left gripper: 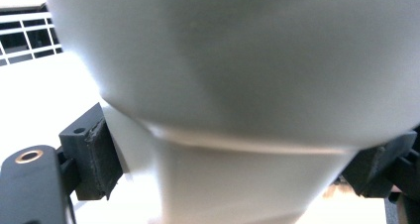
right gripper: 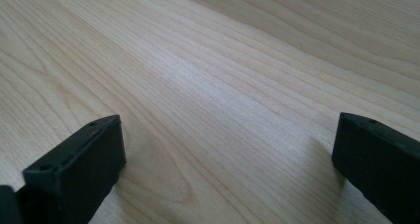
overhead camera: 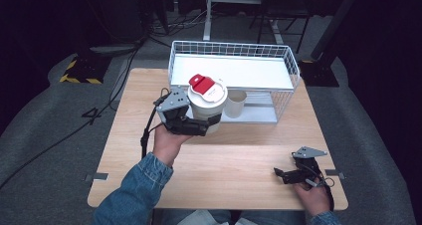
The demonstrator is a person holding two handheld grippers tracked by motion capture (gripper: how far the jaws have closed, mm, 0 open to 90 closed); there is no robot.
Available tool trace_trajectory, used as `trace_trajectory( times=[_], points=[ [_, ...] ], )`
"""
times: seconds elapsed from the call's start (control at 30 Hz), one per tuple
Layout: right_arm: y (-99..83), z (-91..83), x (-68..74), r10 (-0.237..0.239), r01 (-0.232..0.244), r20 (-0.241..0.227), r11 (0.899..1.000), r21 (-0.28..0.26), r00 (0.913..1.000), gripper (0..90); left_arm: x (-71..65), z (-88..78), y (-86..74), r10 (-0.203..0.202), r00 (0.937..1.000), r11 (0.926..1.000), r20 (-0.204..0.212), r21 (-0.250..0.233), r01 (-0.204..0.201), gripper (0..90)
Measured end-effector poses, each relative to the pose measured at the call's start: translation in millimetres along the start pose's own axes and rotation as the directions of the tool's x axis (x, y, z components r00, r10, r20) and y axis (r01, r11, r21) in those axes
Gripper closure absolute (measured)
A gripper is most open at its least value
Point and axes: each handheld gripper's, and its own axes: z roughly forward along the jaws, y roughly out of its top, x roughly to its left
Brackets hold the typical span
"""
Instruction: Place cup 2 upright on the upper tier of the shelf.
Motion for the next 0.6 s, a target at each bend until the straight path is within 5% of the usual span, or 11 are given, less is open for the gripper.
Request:
trace_trajectory(
  times=[0.6],
  points=[
    [0.0,0.0,0.0,0.000,0.000,0.000,1.000,0.000,1.0000,0.0,14.6,22.0,52.7,0.036,0.9989,0.9987,-0.030,-0.035,-0.037,13.6]
  ],
)
